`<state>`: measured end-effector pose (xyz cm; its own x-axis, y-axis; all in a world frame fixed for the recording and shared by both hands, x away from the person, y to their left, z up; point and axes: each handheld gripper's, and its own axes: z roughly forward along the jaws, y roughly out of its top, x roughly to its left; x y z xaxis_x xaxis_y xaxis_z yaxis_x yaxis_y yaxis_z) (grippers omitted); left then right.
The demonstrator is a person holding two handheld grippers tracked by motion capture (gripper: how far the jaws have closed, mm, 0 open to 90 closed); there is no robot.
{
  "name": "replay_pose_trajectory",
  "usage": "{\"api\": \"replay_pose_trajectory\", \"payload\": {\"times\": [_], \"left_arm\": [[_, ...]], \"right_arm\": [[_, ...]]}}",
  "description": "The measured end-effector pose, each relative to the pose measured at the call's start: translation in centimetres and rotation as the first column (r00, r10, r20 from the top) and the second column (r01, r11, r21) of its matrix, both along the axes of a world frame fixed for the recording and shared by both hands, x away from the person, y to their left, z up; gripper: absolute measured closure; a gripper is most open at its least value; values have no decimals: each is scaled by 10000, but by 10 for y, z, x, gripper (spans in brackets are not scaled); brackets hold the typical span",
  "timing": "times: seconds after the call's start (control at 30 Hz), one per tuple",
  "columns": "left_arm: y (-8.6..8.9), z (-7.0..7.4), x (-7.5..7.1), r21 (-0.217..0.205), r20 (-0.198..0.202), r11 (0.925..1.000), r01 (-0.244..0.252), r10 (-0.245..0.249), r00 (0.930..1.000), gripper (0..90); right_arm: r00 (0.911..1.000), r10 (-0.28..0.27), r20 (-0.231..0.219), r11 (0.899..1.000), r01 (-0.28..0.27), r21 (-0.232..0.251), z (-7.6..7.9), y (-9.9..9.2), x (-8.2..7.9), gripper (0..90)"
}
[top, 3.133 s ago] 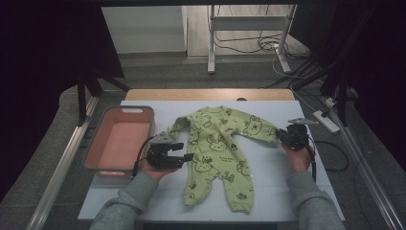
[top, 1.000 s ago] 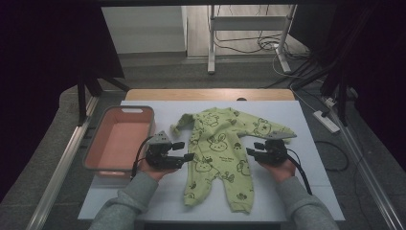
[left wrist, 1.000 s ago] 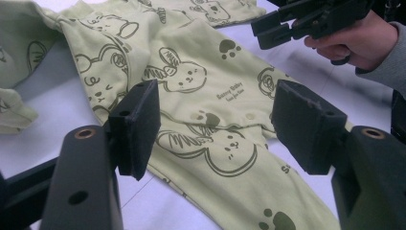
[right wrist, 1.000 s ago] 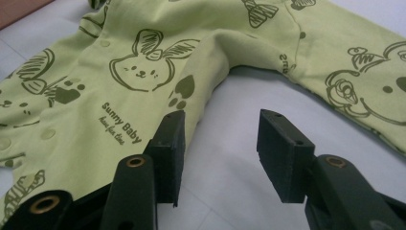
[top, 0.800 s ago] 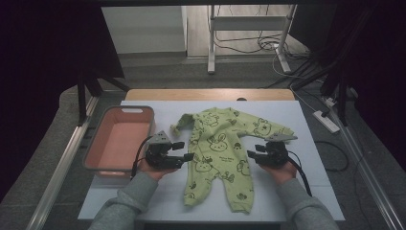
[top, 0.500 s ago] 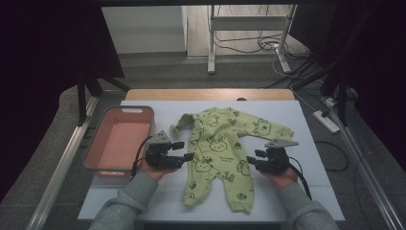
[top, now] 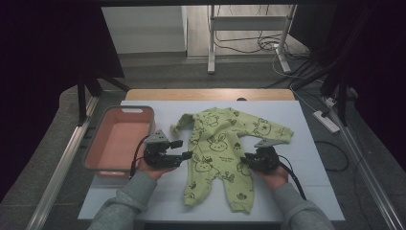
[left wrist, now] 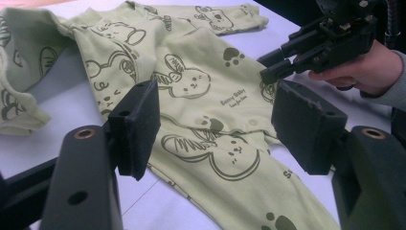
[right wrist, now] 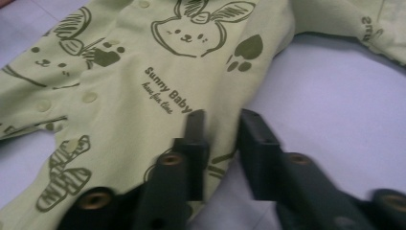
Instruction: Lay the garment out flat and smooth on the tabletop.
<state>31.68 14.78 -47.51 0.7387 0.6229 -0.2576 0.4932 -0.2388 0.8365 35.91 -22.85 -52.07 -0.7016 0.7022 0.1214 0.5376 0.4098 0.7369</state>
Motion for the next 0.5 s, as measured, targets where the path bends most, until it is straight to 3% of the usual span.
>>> {"api": "replay_pose_trajectory", "payload": {"times": [0.1,0.5], "left_arm": [[0,0,0,18,19,10000,-11,11,10000,341],[0,0,0,81,-16,10000,18,-18,10000,341]], "right_arm": [[10000,8,26,10000,-8,-33,3,-1,-1,859],[9981,-413,460,9978,435,-491,16,-17,-17,874]]}}
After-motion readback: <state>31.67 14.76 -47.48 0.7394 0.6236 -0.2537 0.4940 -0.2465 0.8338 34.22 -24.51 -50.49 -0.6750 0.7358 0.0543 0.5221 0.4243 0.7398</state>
